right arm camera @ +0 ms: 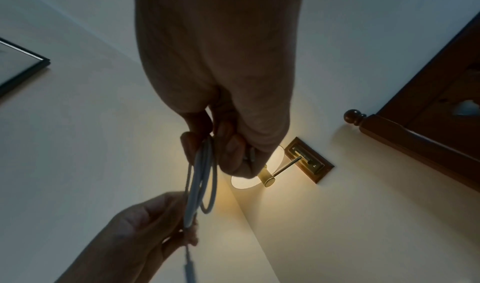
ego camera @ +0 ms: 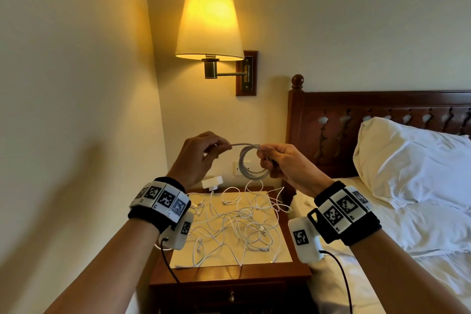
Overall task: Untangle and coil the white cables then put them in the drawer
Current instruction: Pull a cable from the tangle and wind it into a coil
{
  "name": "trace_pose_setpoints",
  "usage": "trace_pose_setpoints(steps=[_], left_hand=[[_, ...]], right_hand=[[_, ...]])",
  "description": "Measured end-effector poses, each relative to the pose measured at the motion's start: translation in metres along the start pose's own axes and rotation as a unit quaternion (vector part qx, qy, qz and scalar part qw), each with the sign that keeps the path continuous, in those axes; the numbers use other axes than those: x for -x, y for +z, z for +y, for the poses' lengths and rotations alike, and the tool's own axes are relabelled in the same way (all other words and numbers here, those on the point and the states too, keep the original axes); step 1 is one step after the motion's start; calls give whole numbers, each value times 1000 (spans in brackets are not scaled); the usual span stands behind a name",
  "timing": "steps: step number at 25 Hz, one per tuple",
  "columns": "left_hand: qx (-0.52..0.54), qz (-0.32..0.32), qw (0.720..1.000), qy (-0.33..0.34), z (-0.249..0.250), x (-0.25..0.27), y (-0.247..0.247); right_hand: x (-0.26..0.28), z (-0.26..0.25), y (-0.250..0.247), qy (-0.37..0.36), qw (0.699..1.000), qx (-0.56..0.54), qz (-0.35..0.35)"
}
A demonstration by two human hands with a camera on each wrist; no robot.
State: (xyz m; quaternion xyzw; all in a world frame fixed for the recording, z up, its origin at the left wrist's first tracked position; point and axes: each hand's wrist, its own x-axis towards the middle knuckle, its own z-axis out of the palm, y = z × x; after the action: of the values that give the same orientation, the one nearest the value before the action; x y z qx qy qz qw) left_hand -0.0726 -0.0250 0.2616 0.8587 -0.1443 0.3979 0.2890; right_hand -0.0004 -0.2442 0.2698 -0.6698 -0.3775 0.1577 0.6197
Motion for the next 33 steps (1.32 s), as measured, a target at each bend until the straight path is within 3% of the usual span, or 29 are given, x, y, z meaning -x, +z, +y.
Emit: trace_pose_setpoints(steps=[3,6,9,13,17,21,23,24,25,28,29,31,33], left_hand=[[-21,-4,1000,-13,-6,10,6],[-34,36,998,-42,-3,8,13],[101,109,978,-150,5,-1,14],[295,132,902,-285,24,-7,15],[447,57,801,-394,29,-4,13],[552,-15,698,-456,36,2,14],[572,-24,680,-458,38,1,15],[568,-26,686,-454,40,-1,15],[543,-29,710,-448,41,-3,15],[364,-57,834,-410,49,-10,14],[298,-65,864,-400,50,-12,14],[215,-55,896,-385,50,-13,12],[179,-41,910,-372,49,-12,9]], right_hand=[[-3,2,5,14,999,-37,-6],[-5,5,13,31,995,-92,-14],[-9,5,17,37,989,-141,-19],[-13,0,19,32,986,-166,-13],[-16,0,19,32,986,-166,-9],[-16,2,21,34,988,-150,7],[-18,3,22,28,992,-123,28],[-19,3,22,26,993,-106,39],[-20,3,22,23,994,-93,51],[-22,4,24,14,994,-70,78],[-23,5,24,12,994,-64,87],[-23,5,23,7,992,-58,113],[-25,5,17,9,988,-54,142]])
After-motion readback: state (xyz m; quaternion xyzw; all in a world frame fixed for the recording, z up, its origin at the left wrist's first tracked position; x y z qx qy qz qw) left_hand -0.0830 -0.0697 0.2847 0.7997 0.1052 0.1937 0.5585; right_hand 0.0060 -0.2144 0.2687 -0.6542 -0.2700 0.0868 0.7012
